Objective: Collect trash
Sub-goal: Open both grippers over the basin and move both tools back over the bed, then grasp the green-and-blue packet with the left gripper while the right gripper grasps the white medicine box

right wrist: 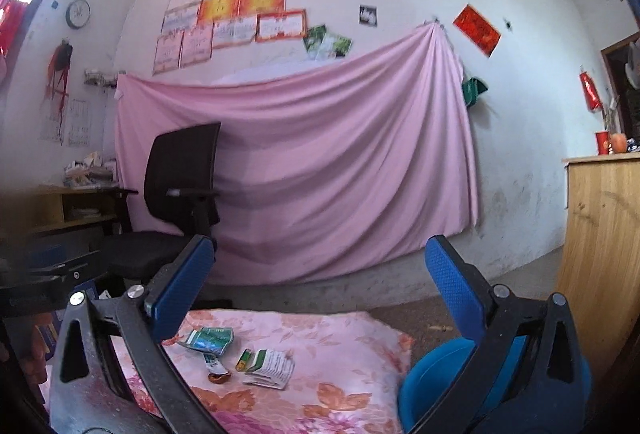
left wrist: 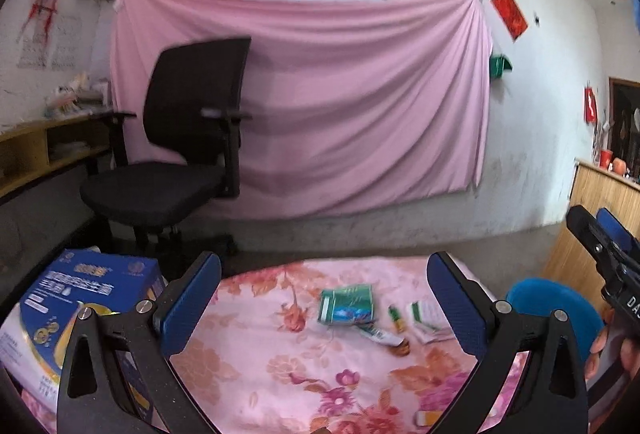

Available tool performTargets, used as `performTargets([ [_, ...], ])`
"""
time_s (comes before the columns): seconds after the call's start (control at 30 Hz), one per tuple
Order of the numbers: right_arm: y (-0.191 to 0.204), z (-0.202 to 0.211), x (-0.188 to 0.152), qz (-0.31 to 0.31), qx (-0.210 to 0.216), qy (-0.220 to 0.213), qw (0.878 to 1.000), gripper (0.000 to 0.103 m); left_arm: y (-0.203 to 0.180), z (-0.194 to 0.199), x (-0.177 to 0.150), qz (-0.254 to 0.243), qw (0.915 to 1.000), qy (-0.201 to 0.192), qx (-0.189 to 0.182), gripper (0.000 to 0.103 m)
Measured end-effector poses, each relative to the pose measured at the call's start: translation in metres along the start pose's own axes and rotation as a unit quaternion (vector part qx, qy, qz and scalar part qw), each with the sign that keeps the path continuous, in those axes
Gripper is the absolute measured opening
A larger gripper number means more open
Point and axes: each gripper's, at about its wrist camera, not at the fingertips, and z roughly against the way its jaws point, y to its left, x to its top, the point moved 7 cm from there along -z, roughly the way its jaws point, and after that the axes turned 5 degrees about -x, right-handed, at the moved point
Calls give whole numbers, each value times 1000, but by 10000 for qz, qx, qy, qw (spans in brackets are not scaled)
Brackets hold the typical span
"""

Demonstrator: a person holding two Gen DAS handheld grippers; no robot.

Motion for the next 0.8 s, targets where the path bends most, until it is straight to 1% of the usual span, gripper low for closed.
performTargets([
  [0.17,15,-38,-18,16,105,713,9974,103,13,-35,-15,150,9974,704,-22,100],
  [0.23,17,-56,-32,11,132,1125,9936,103,18,-47,-22,203,9951,969,-22,100],
  [0.27,18,-61,-37,9,133,1266,9919,103,20,-56,-27,221,9930,1160,-1,100],
  [0.3,18,-70,-45,7,118,1523,9883,103,22,-63,-32,243,9908,1333,7,100],
  [0.37,19,-85,-61,24,153,1999,9797,103,25,-77,-41,287,9865,1612,8,96],
  [0.43,18,-98,-77,28,202,2458,9691,103,27,-88,-49,292,9828,1824,-11,94],
  [0.53,23,-121,-106,-21,423,3230,9455,103,31,-100,-58,368,9784,2036,-32,93],
  [0.63,30,-132,-124,33,570,3630,9300,103,36,-114,-67,508,9719,2296,-90,93],
  [0.67,33,-135,-131,84,618,3793,9232,103,37,-117,-68,545,9705,2345,-102,93],
  [0.7,35,-137,-138,111,655,3905,9182,103,38,-120,-69,566,9697,2376,-109,93],
  [0.73,37,-139,-147,142,681,4070,9108,103,40,-122,-70,587,9691,2393,-133,93],
  [0.8,41,-141,-159,119,813,4255,9012,103,40,-126,-71,623,9680,2423,-204,93],
])
